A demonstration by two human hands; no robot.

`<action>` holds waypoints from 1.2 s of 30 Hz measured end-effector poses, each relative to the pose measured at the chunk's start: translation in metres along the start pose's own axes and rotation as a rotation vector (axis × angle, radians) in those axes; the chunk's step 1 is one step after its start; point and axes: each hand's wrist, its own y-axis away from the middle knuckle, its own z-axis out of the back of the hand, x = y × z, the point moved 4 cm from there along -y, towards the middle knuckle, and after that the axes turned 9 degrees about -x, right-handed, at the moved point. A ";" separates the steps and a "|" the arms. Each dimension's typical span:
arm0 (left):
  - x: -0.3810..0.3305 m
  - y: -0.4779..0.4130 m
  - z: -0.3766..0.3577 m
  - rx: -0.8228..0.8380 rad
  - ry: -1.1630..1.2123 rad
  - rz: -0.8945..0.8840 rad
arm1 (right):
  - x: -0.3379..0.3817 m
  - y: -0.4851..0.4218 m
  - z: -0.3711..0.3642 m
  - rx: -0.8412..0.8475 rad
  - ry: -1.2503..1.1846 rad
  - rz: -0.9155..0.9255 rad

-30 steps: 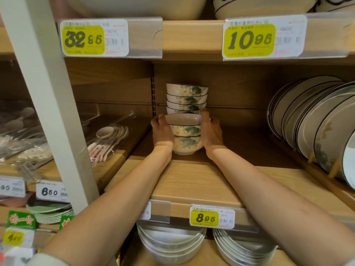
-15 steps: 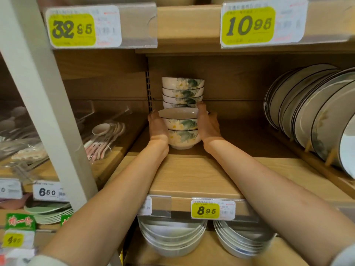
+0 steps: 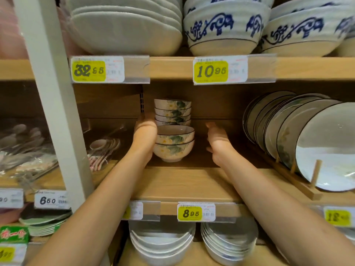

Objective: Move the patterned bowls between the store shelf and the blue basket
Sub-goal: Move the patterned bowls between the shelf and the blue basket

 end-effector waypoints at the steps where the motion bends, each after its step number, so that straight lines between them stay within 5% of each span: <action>1: -0.005 0.015 0.007 0.000 -0.080 -0.087 | -0.001 0.010 0.009 -0.008 -0.061 -0.016; 4: -0.009 0.058 0.022 0.088 -0.091 -0.431 | -0.002 0.050 0.036 0.071 -0.227 0.030; 6: -0.005 0.091 0.031 0.165 -0.011 -0.499 | -0.002 0.078 0.058 0.135 -0.316 0.102; 14: 0.061 0.205 0.083 0.135 0.182 -0.168 | -0.052 0.156 0.132 0.279 -0.417 -0.064; 21: 0.126 0.297 0.157 -0.154 0.220 0.025 | -0.123 0.215 0.160 0.445 -0.219 -0.266; 27: 0.153 0.346 0.214 -0.307 0.178 0.086 | -0.170 0.275 0.156 0.577 -0.070 -0.414; 36: 0.170 0.384 0.344 -0.564 0.197 0.175 | -0.209 0.371 0.106 0.828 0.118 -0.369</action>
